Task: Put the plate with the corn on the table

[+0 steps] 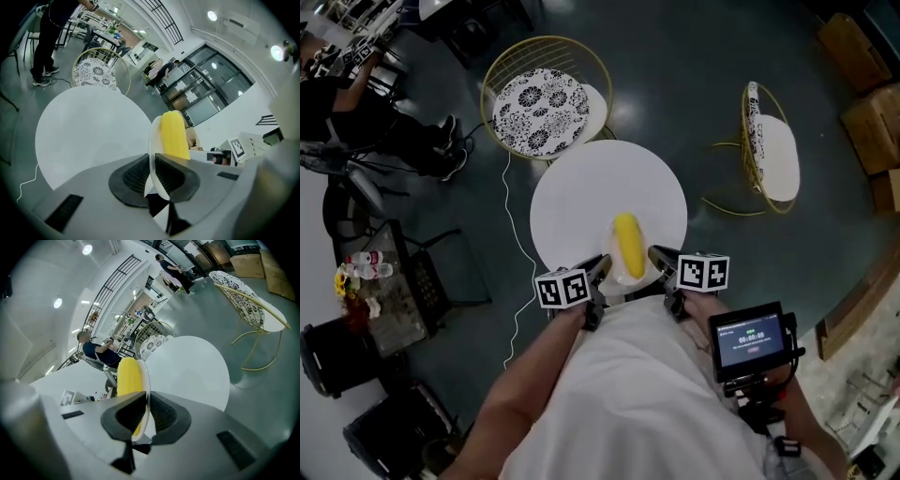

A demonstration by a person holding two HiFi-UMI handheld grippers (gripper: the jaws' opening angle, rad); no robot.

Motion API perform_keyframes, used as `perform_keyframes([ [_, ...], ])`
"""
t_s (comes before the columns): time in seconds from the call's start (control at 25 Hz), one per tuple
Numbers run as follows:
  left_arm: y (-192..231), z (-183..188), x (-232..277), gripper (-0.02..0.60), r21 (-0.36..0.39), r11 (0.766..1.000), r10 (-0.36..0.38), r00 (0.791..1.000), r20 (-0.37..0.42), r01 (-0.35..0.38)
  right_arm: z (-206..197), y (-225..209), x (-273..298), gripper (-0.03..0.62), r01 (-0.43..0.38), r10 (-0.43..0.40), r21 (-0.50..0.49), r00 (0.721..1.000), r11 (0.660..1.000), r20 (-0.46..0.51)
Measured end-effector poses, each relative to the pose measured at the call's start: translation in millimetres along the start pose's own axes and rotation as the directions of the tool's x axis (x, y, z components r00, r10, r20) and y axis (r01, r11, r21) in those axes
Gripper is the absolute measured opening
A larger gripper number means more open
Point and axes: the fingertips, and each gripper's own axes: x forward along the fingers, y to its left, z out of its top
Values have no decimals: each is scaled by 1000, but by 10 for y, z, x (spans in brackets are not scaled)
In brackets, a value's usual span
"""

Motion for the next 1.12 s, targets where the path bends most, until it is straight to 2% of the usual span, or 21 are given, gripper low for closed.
perform_keyframes([
  [0.2, 71, -49, 30, 41, -30, 999, 25, 1000, -1, -25, -3, -32, 26, 38, -12, 12, 3, 1000, 1000, -22],
  [0.44, 310, 61, 246, 41, -59, 997, 55, 998, -24, -57, 61, -239, 349, 38, -12, 12, 1, 996, 1000, -85],
  [0.88, 515, -33, 581, 41, -111, 989, 95, 994, -44, -100, 64, -588, 543, 38, -18, 18, 1, 985, 1000, -171],
  [1.12, 643, 52, 732, 42, -100, 986, 129, 990, -53, -134, 150, -732, 685, 38, -17, 15, -7, 979, 1000, -204],
])
